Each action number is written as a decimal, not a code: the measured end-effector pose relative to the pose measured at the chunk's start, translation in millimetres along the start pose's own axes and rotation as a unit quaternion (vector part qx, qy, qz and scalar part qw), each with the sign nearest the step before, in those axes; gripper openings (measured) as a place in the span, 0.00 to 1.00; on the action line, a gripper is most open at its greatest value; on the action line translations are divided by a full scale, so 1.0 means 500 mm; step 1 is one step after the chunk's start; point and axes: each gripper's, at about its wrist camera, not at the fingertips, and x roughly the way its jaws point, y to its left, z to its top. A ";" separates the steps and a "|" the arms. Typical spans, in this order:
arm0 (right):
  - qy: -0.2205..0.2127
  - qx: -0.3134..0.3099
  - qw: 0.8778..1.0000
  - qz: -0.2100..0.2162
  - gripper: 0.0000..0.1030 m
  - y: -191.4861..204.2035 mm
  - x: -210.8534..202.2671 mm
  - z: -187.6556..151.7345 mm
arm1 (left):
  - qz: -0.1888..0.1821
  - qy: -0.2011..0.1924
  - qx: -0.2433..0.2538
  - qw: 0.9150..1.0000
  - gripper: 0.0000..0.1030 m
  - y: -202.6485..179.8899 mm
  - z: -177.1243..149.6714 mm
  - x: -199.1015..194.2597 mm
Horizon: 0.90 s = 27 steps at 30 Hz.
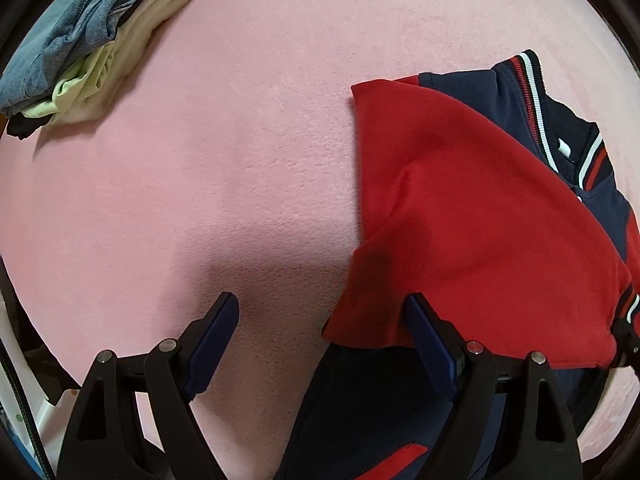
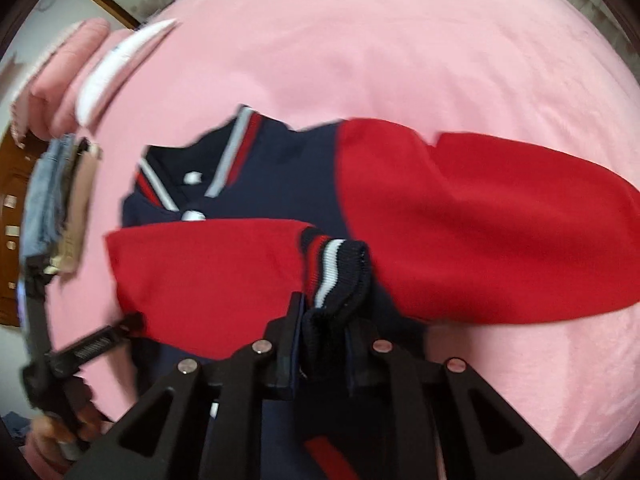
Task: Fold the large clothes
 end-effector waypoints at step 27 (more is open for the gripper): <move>0.007 0.047 0.995 0.090 0.00 -0.038 0.032 0.005 | -0.106 -0.009 0.028 0.994 0.09 -0.063 0.051 -0.016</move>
